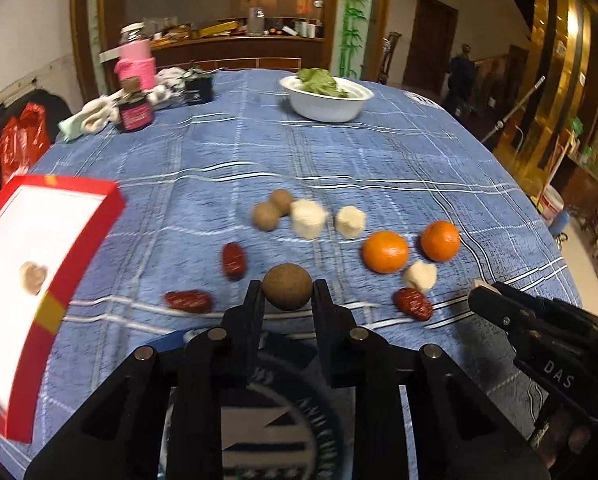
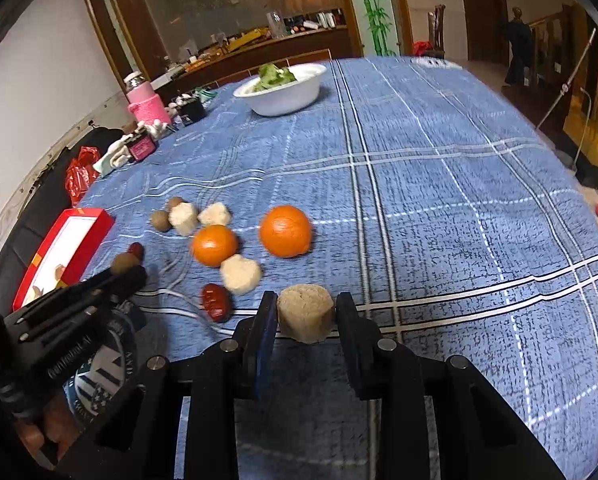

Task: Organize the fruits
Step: 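Grasp a brown kiwi with the left tool while the right grasps a round tan cake, then carry the kiwi and the round cake over the tray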

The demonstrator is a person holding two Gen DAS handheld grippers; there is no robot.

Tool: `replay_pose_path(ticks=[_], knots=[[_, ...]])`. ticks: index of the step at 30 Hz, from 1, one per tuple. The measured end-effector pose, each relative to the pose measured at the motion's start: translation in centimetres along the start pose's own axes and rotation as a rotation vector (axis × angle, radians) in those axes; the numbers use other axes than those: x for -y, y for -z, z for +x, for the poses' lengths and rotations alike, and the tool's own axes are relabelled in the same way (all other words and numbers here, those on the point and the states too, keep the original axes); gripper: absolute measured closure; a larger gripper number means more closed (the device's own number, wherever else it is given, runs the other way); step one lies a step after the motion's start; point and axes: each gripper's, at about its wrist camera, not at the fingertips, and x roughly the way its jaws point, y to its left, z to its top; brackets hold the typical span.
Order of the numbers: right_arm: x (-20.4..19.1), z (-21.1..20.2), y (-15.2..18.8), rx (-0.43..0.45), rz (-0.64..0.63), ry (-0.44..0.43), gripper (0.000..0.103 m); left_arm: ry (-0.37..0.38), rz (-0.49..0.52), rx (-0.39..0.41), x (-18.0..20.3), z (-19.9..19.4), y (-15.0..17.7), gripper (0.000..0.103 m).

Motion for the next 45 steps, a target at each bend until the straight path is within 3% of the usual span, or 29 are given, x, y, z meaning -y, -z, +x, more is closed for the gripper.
replay_pose_path(ticks=[10,25,35,45], knots=[[-4.6,-1.4,1.9,0.025,-0.046,-0.022,0.073,-0.012,-0.071,-0.014,-3.5,-1.1,0.6,0.082],[-10.2,-2.5,2.1,0.051,-0.14,-0.071,0.073,-0.031,-0.16,-0.012,-7.7,-2.9,1.3,0.081],[-13.2,-3.1,1.6,0.078,-0.202,-0.121,0.073,-0.071,-0.212,0.007,-10.3,-4.6,1.5,0.081],[-17.8,-2.4,0.8,0.082,-0.28,-0.195,0.073,-0.158,-0.283,0.023,-14.8,-6.0,1.8,0.081]])
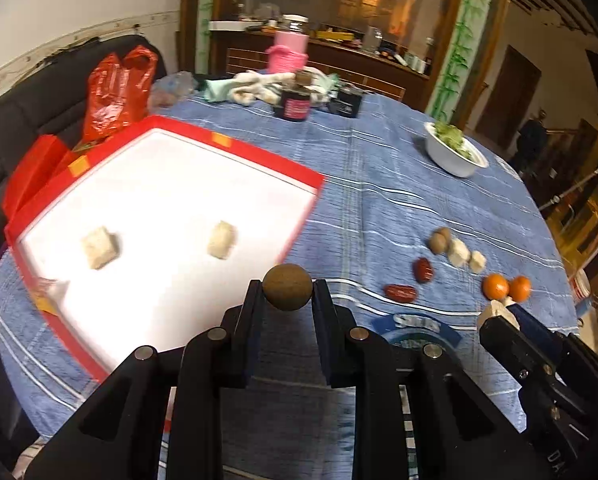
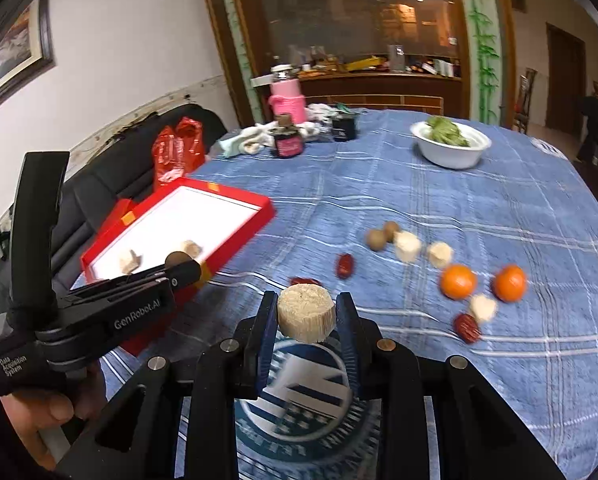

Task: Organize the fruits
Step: 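Carry the kiwi and the round cake over the tray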

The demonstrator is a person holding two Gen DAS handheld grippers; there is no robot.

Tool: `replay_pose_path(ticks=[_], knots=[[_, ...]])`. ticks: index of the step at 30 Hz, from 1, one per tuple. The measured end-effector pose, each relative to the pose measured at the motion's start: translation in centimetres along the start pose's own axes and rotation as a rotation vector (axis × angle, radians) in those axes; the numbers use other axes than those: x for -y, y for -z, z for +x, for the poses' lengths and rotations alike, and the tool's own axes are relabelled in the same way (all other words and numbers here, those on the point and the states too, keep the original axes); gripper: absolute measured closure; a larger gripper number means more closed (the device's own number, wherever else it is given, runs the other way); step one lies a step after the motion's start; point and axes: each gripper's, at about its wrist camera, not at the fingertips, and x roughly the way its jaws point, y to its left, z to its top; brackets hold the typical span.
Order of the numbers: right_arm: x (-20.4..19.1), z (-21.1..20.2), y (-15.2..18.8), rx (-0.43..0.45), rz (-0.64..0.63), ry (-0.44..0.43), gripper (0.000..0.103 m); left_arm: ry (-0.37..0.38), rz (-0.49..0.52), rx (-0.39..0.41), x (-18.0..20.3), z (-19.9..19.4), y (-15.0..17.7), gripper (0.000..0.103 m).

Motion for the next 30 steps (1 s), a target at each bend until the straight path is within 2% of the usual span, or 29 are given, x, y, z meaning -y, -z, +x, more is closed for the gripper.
replay_pose_path(ticks=[15,21,30], knots=[[-7.8,6.0,-4.0,-0.014,-0.118,-0.112,0.074,-0.11,-0.14,-0.003,-7.5,1.7,-2.1,0.081],[-10.8,9.5,-5.5,-0.05,-0.163,-0.141,0.074,-0.154,-0.184,0.004,-10.0,2.4,-3.1,0.081],[-13.8,12.7,-4.5,-0.135,-0.208,-0.181,0.074,-0.206,-0.23,-0.005,-12.8,3.2,-3.6,0.081]])
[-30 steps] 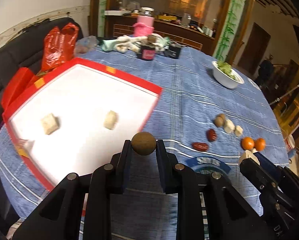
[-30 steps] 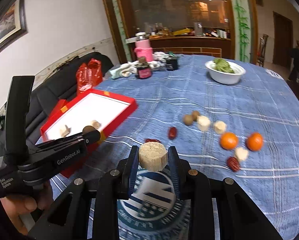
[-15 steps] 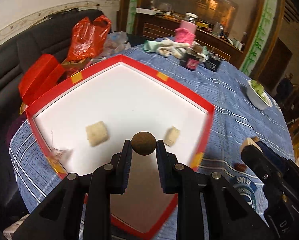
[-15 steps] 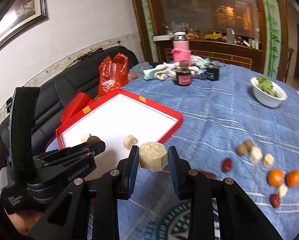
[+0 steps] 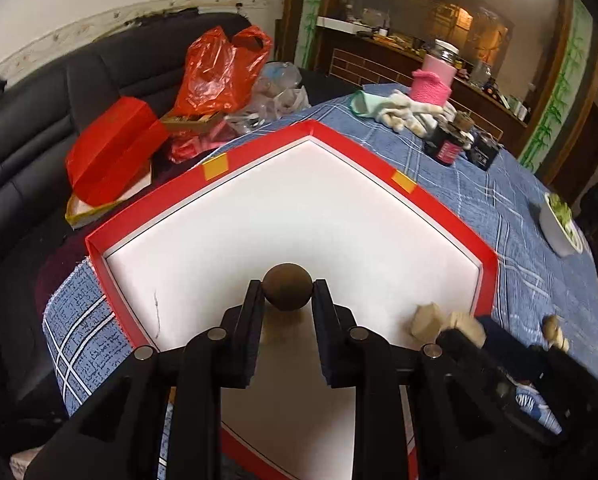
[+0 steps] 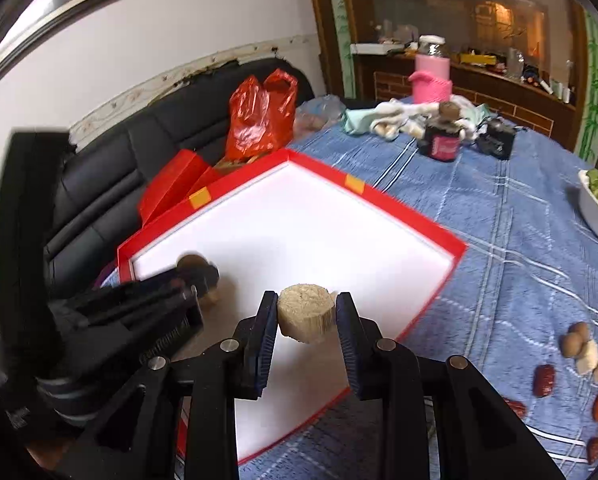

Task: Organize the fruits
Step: 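Carry the kiwi and the round cake over the tray, then open both tools to release the kiwi and cake into the tray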

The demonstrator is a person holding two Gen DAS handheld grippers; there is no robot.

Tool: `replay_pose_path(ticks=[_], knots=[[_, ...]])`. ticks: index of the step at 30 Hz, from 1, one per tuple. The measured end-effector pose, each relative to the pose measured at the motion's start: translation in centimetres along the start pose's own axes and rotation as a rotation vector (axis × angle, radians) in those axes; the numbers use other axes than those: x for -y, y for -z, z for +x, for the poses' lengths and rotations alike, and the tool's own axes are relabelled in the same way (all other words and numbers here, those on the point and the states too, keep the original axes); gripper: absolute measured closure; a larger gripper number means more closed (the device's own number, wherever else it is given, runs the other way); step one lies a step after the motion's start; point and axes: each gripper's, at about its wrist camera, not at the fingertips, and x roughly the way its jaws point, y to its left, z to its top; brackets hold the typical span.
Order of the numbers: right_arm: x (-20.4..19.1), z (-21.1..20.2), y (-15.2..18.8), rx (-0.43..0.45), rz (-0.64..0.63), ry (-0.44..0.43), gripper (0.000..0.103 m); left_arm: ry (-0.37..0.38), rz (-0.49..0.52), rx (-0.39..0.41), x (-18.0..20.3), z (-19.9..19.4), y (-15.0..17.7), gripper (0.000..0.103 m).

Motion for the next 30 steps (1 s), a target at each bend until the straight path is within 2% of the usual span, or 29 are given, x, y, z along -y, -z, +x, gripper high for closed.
replay_pose_path(ticks=[9,16,22,27,28,29,30], knots=[[0.0,0.8,0.1,-0.026,-0.009,0.011,0.074,-0.05,-0.017,0.014,-0.8,1.0,-1.8,0.081],[-0.9,1.4,0.3,-0.047,-0.048,0.016,0.074,-0.087,-0.017,-0.015,-1.1,2.5,-2.4,0.081],[-1.3,1.7,0.6,-0.057,-0.063,0.014,0.074,-0.104,-0.017,-0.036,-1.4,3.3,-2.4,0.081],[-1.1,1.7,0.5,-0.061,-0.052,0.02,0.071,-0.085,-0.038,-0.054,-1.6,3.4,-2.5,0.081],[-1.1,1.7,0.6,-0.064,-0.052,0.02,0.07,-0.088,-0.039,-0.055,-1.6,3.3,-2.4,0.074],[-1.1,1.5,0.6,-0.06,-0.054,0.018,0.067,-0.096,-0.04,-0.054,-1.6,3.2,-2.4,0.055],[-1.2,1.3,0.7,-0.055,-0.054,0.016,0.057,-0.103,-0.047,-0.042,-1.7,2.8,-2.4,0.046]])
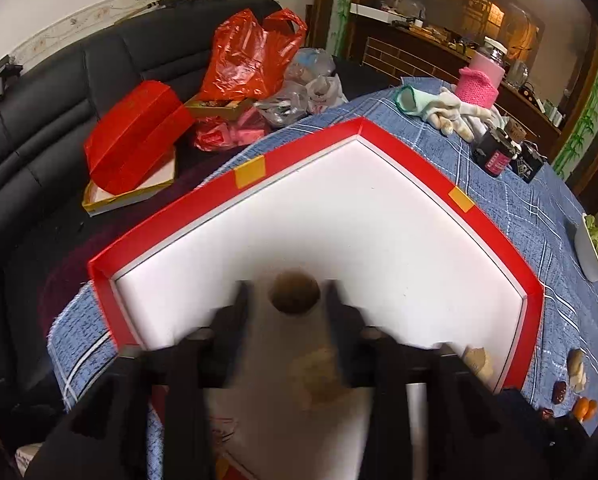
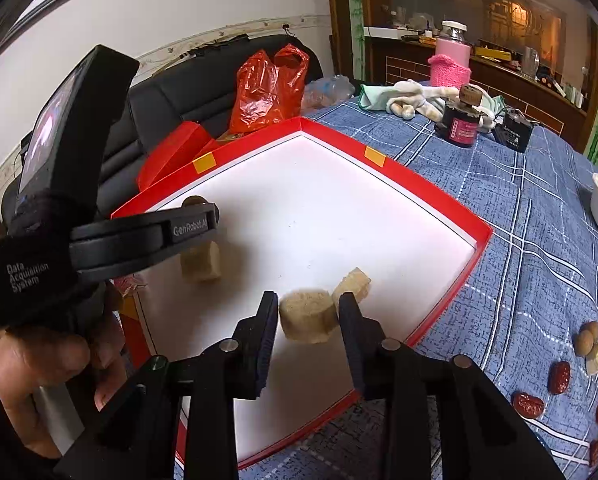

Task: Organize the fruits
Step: 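Open both tools to release the kiwi and cake into the tray, then move both open tools back toward the oranges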

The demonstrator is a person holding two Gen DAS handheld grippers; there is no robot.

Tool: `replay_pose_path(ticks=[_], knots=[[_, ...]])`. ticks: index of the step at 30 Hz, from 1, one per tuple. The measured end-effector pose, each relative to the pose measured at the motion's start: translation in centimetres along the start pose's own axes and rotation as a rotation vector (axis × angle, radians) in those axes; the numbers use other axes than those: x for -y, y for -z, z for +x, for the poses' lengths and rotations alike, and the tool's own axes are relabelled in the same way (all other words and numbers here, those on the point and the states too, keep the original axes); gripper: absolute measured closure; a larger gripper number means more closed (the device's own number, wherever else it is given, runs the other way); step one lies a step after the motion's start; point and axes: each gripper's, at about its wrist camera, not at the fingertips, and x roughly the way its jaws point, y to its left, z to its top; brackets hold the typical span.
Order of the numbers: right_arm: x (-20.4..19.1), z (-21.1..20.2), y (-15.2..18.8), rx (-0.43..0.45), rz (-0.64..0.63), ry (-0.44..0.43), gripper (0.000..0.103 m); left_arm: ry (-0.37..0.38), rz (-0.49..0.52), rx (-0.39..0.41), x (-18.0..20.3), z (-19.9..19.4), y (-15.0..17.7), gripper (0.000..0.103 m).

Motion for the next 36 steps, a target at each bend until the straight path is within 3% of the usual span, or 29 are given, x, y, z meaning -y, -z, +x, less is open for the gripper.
replay_pose_path(ticks=[1,2,3,8,12,18,22,24,27,29,31,33,36], knots=[[0.0,-0.3,0.1,0.008,0.004,0.002,0.049,0.002,-0.008,0.015,-0.1,-0.4,0.1,0.034],[0.1,-0.9,0.2,0.023,0.011,-0.002,0.034,0.007,-0.02,0.035,-0.2,-0.9,0.2,0.031],[0.1,-1.4,0.4,0.038,0.015,-0.006,0.031,0.013,-0.036,0.059,-0.4,-1.6,0.4,0.031],[0.6,-5.1,1.9,0.098,0.042,-0.004,0.023,0.069,-0.051,0.131,0.3,-5.3,1.6,0.03],[4.4,-10.2,5.6,0.161,0.147,0.033,0.02,0.185,0.072,0.164,4.4,-8.9,4.4,0.029],[15.2,-17.4,12.8,0.193,0.443,0.291,0.013,0.401,0.378,0.123,14.4,-12.2,10.6,0.026],[22.2,-19.4,17.0,0.139,0.626,0.482,0.013,0.481,0.516,0.011,21.1,-11.6,14.4,0.026],[24.6,-19.9,18.3,0.116,0.691,0.494,0.012,0.495,0.599,0.013,24.1,-11.6,15.7,0.026],[26.7,-20.4,18.7,0.117,0.723,0.55,0.011,0.458,0.678,0.029,26.9,-11.7,17.1,0.026],[26.6,-21.0,18.4,0.149,0.722,0.487,0.012,0.433,0.693,0.021,27.4,-11.3,17.4,0.026],[26.4,-20.6,17.8,0.126,0.681,0.51,0.012,0.431,0.691,0.008,26.5,-11.5,17.4,0.026],[25.6,-21.3,17.9,0.171,0.674,0.455,0.014,0.468,0.66,0.043,24.6,-12.2,17.6,0.026],[24.5,-21.3,18.2,0.184,0.644,0.468,0.014,0.432,0.645,0.06,22.4,-12.0,17.8,0.026]])
